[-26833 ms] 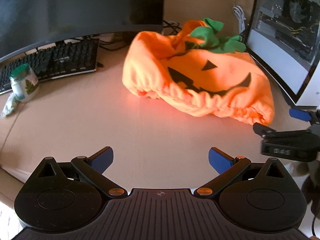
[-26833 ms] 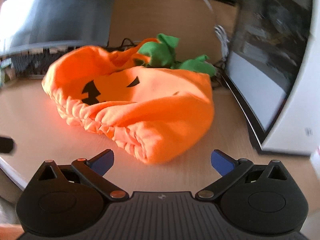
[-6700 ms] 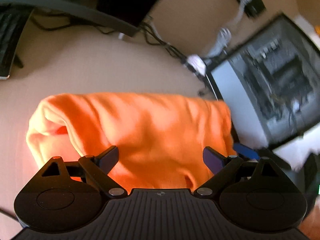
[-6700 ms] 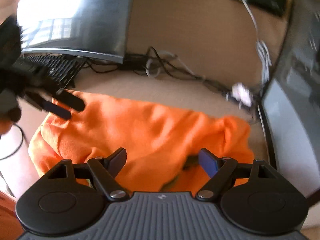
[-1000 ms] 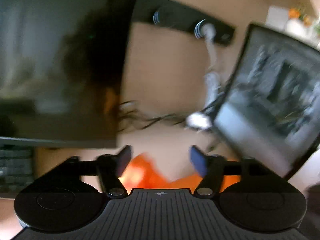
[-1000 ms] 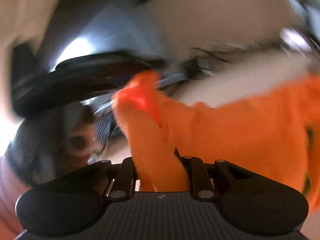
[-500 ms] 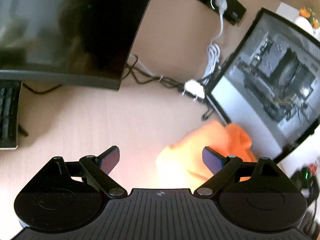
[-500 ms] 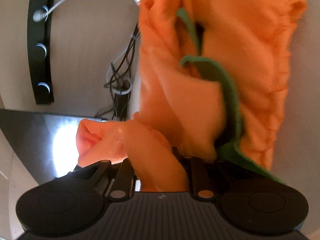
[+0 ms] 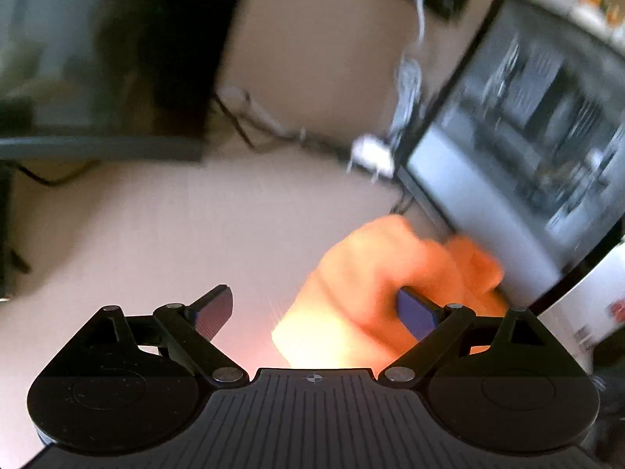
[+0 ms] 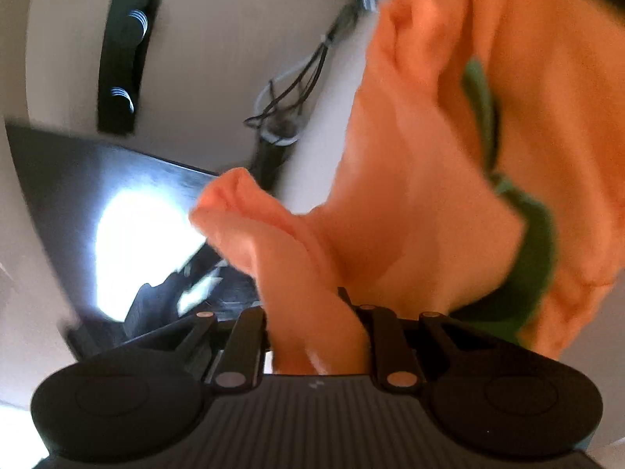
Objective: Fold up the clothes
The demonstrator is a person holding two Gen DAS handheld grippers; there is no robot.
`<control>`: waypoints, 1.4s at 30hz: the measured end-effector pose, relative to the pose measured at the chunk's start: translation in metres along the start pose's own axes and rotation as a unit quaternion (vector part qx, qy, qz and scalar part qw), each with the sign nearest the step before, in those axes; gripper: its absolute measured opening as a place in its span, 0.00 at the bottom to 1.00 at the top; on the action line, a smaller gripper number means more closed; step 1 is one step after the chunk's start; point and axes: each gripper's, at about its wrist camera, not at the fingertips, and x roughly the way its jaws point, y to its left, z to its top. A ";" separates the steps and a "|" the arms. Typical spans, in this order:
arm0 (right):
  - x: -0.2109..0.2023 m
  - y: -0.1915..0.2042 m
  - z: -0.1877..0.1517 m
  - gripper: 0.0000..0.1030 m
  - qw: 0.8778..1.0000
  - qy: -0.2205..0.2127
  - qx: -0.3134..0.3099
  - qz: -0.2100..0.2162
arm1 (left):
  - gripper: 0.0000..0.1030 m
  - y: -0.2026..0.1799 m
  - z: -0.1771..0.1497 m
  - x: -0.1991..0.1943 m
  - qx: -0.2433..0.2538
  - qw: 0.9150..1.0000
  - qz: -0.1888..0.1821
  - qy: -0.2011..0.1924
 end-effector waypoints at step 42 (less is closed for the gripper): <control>0.024 0.061 -0.099 0.88 0.760 0.002 -0.581 -0.293 | 0.97 -0.035 0.002 0.048 -0.028 0.995 0.045 0.084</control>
